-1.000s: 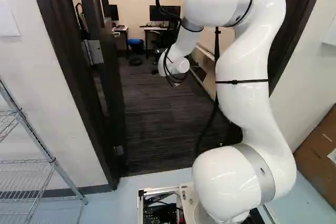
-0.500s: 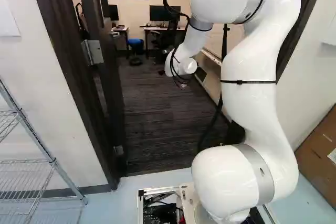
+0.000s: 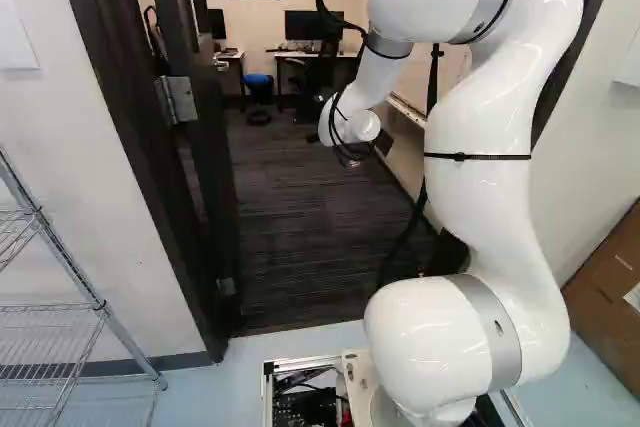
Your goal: Open the door and move inside
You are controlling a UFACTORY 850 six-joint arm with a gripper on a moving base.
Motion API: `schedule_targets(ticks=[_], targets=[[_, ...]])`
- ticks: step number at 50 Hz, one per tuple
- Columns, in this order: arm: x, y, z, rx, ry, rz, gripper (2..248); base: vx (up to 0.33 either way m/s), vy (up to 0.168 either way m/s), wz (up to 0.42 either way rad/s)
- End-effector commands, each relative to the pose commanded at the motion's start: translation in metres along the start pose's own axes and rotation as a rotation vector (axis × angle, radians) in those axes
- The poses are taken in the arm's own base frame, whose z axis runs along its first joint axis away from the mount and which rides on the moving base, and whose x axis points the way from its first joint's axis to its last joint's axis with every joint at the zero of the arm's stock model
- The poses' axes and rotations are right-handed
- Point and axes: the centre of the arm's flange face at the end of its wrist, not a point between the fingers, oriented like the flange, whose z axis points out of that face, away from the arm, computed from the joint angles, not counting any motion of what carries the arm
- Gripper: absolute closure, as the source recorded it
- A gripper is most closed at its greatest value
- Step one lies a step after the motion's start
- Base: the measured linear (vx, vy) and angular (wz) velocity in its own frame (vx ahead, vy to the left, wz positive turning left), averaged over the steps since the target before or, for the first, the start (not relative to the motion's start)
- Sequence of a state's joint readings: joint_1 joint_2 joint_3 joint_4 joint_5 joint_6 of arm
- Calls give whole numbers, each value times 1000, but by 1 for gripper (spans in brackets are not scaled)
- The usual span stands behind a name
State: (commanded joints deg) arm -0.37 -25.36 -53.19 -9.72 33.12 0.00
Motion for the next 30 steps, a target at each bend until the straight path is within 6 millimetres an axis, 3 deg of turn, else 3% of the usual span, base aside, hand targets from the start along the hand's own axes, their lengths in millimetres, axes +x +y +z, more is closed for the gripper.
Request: schedule_targets(ticks=[30], targets=[[-6,-3,-27,-7,16,14,3,0,0,0]])
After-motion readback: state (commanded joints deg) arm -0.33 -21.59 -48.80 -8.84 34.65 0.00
